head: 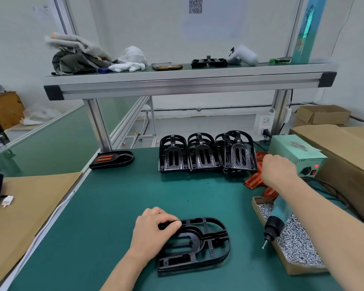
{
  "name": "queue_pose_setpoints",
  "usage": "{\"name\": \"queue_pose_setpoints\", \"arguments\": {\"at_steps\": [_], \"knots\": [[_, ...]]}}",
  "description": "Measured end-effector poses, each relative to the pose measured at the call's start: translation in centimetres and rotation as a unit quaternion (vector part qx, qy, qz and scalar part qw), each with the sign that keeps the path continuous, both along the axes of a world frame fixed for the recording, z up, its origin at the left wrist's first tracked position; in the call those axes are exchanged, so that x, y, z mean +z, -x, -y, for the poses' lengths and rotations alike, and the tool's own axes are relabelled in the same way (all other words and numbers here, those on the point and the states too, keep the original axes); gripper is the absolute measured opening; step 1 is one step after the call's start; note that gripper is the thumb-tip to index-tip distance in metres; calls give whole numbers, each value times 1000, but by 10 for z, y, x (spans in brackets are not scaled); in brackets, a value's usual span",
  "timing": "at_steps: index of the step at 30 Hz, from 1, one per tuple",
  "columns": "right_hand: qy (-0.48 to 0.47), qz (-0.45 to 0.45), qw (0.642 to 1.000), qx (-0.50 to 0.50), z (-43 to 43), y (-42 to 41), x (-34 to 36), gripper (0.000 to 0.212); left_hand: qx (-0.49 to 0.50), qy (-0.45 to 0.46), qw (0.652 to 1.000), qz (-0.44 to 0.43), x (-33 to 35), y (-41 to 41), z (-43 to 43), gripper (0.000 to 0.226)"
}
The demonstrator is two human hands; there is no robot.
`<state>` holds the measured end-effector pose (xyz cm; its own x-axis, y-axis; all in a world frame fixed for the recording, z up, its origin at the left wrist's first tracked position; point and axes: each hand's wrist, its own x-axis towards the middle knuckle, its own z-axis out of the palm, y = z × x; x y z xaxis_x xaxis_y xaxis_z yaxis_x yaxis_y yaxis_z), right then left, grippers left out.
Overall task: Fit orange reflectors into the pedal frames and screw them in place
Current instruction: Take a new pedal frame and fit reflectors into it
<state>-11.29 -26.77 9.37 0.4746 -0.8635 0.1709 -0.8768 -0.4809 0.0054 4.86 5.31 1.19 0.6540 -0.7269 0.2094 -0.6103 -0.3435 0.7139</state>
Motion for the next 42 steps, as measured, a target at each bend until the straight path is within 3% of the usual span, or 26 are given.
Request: {"name": "queue_pose_setpoints", "arguments": {"at_steps": [7, 13, 19, 24, 28, 35, 42], "knots": [[4, 116, 993, -1, 8, 14, 33, 6, -1, 0, 1000, 1, 0, -1, 0, 12], [-142, 184, 971, 50, -41, 9, 37, 18, -3, 0, 1000, 2, 0, -1, 1, 14], [-255, 227, 932, 126, -108, -12, 20, 16, -1, 9, 1000, -8, 1, -1, 1, 6], [-312, 259, 903, 144, -151, -22, 1, 15, -12, 86, 996, -35, 5, 5, -5, 35], [-336, 275, 890, 140, -166, -24, -11, 14, -57, 116, 992, -8, 9, 19, -10, 58], [-359, 301, 875, 123, -175, -21, -23, 15, -53, 112, 992, -1, 14, 27, -5, 41], [-393, 331, 849, 123, -180, -18, -29, 24, -54, 102, 993, -27, 11, 23, -10, 40]]}}
